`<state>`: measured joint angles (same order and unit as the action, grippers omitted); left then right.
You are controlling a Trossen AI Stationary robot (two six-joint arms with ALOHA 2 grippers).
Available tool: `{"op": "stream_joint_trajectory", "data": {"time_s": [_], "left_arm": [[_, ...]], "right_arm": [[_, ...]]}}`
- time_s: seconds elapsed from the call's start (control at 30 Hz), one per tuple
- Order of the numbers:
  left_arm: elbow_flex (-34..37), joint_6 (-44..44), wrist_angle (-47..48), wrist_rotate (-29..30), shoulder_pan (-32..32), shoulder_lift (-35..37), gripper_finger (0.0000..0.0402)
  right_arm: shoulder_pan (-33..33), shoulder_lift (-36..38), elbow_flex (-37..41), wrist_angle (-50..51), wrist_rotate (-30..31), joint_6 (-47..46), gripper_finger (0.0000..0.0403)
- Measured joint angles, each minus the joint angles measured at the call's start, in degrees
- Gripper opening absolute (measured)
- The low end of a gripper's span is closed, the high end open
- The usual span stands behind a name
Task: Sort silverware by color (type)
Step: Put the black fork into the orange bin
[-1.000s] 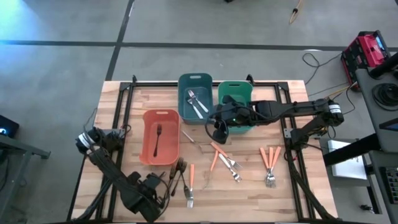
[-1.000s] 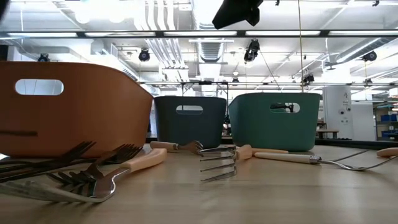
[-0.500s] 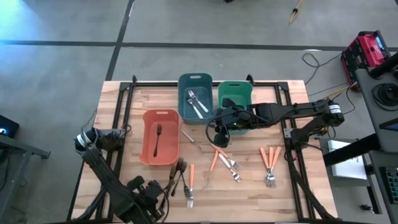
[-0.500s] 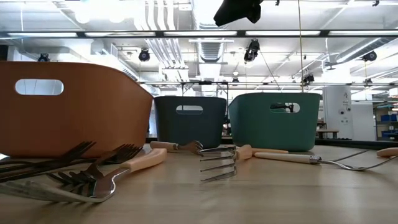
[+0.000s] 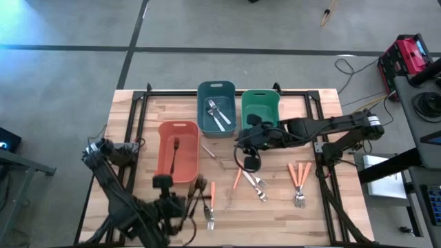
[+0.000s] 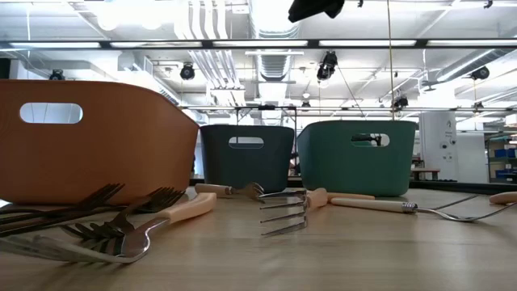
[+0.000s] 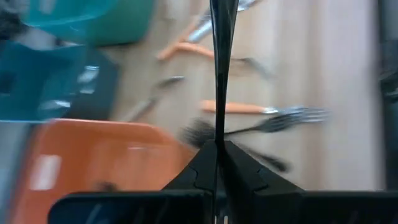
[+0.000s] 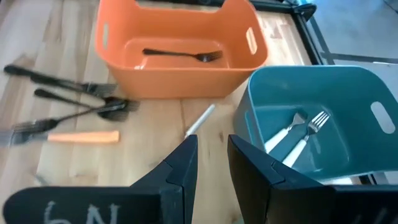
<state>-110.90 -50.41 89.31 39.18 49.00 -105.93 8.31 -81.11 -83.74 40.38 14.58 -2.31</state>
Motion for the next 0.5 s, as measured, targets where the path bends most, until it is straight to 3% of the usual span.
{"op": "stream_joint_trajectory", "data": {"time_s": [0.13, 0.3, 0.5], "left_arm": [[1.33, 4.52, -0.80, 0.78, -5.30, 3.57, 0.0000], [8.83, 1.20, 0.24, 2.58, -12.89, 9.76, 0.0000], [23.53, -15.92, -0.11, 2.49, -22.28, 19.02, 0.0000]], "right_arm": [[1.22, 0.54, 0.10, 1.67, -0.02, -0.05, 0.0079], [2.08, 0.75, 0.19, 1.78, 0.01, 0.00, 0.0079], [2.19, 0.75, 0.24, 1.83, 0.03, 1.33, 0.0079]]}}
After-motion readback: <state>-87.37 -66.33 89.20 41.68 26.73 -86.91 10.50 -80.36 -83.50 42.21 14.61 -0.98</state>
